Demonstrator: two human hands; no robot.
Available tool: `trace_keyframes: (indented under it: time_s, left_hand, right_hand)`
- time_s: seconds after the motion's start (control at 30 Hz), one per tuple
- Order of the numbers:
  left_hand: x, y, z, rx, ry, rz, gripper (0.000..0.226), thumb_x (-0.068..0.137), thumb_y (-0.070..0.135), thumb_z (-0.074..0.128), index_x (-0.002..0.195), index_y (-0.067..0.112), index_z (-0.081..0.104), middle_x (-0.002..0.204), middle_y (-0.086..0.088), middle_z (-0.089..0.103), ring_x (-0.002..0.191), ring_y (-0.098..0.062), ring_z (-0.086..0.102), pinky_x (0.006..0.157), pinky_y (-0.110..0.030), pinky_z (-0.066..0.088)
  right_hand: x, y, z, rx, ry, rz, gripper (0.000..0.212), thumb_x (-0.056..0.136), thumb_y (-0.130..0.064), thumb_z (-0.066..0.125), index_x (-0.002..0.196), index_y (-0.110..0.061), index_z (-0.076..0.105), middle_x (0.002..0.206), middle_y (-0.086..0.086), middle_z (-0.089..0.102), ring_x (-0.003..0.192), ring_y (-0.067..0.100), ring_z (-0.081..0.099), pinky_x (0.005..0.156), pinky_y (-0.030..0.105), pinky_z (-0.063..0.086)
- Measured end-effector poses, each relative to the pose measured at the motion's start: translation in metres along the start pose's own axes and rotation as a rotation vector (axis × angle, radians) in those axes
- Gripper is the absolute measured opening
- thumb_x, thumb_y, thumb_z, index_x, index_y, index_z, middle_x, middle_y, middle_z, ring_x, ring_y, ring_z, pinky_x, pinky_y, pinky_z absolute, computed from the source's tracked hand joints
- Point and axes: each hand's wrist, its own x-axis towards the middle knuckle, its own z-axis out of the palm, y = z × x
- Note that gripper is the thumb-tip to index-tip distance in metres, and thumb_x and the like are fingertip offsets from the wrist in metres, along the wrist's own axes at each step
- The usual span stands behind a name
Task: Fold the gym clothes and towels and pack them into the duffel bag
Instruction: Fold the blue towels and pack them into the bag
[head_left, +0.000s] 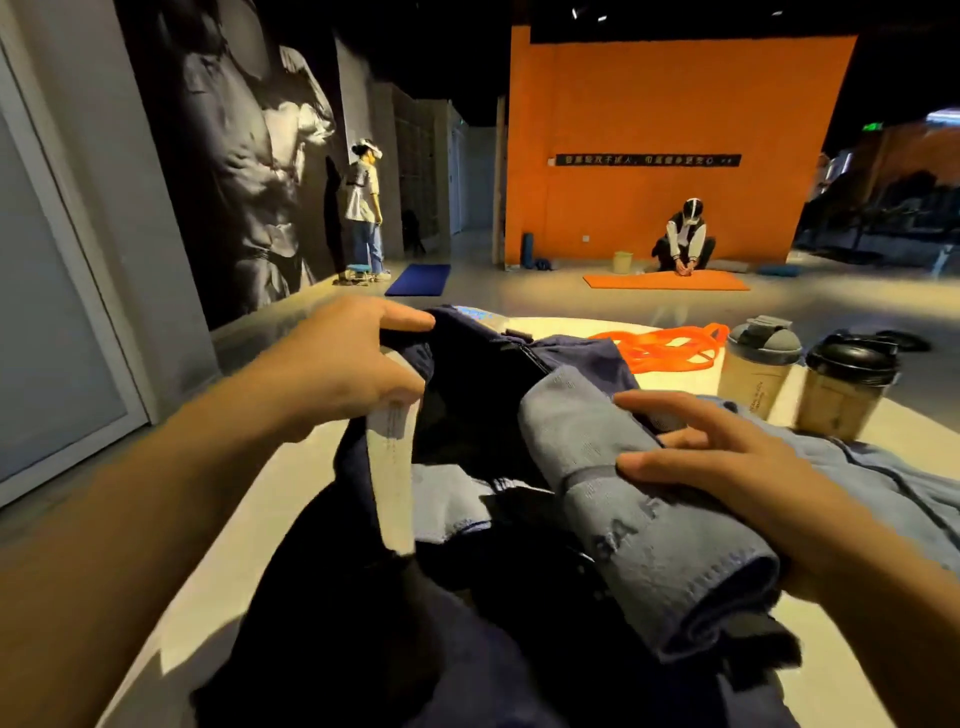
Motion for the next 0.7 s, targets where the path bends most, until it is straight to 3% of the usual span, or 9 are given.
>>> trace_keyframes:
  time_s: [0.1,0.2,0.33,0.47,0.53,0.63,0.7]
  left_hand:
    - [-0.001,-0.011,-0.005,0.031,-0.020,-0.051,0.064,0.076,-0.001,0.067,0.133,0.024,0.055,0.114,0.008,0.056,0.082,-0.006,0.053,0.058,-0.014,0.039]
    - [-0.003,-0.028,-0.010,0.133,-0.033,-0.099,0.065,0.077,0.002,0.067,0.137,0.022,0.052,0.133,0.002,0.054,0.100,-0.010,0.047,0.075,-0.021,0.039]
    - [-0.005,-0.040,-0.022,0.304,-0.067,-0.079,0.067,0.081,0.010,0.067,0.143,0.024,0.045,0.144,0.001,0.045,0.122,-0.017,0.046,0.084,-0.024,0.035]
    - [-0.005,-0.053,-0.035,0.433,-0.147,-0.071,0.070,0.082,0.016,0.067,0.145,0.031,0.038,0.143,0.003,0.038,0.127,-0.019,0.040,0.088,-0.026,0.036]
    - [-0.007,-0.062,-0.039,0.441,-0.168,-0.094,0.072,0.082,0.018,0.068,0.145,0.033,0.036,0.141,0.004,0.037,0.127,-0.018,0.040,0.090,-0.026,0.037]
    - [-0.010,-0.073,-0.035,0.450,-0.193,-0.100,0.082,0.078,0.030,0.074,0.147,0.032,0.031,0.138,0.006,0.036,0.125,-0.018,0.041,0.093,-0.030,0.041]
    - [-0.011,-0.079,-0.032,0.436,-0.211,-0.113,0.091,0.074,0.038,0.077,0.149,0.031,0.026,0.139,0.006,0.034,0.124,-0.017,0.041,0.092,-0.029,0.040]
  right_hand:
    - [0.013,-0.008,0.021,-0.127,-0.024,-0.011,0.046,0.064,-0.022,0.081,0.105,-0.035,0.067,0.097,0.006,0.067,0.083,0.023,0.071,0.084,0.041,0.056]
    - [0.044,-0.011,0.059,-0.358,0.026,-0.052,0.043,0.075,-0.029,0.077,0.116,-0.032,0.062,0.100,-0.012,0.063,0.098,0.014,0.064,0.092,0.035,0.051]
    - [0.091,-0.009,0.109,-0.662,0.094,-0.176,0.041,0.081,-0.033,0.069,0.120,-0.028,0.059,0.117,-0.009,0.060,0.111,0.013,0.054,0.089,0.027,0.043]
    - [0.106,0.002,0.132,-0.750,0.064,-0.168,0.038,0.087,-0.044,0.060,0.119,-0.025,0.058,0.118,-0.005,0.062,0.108,0.015,0.055,0.085,0.028,0.042]
    - [0.099,0.003,0.134,-0.765,0.032,-0.153,0.042,0.094,-0.052,0.045,0.113,-0.019,0.062,0.110,-0.001,0.065,0.099,0.017,0.057,0.078,0.030,0.041]
    - [0.078,-0.004,0.133,-0.726,-0.083,-0.186,0.049,0.101,-0.044,0.031,0.091,-0.005,0.061,0.083,0.013,0.060,0.076,0.022,0.052,0.063,0.033,0.035]
    - [0.065,-0.002,0.133,-0.897,-0.154,-0.265,0.036,0.102,-0.037,0.033,0.089,-0.011,0.056,0.088,0.008,0.051,0.079,0.023,0.047,0.065,0.034,0.037]
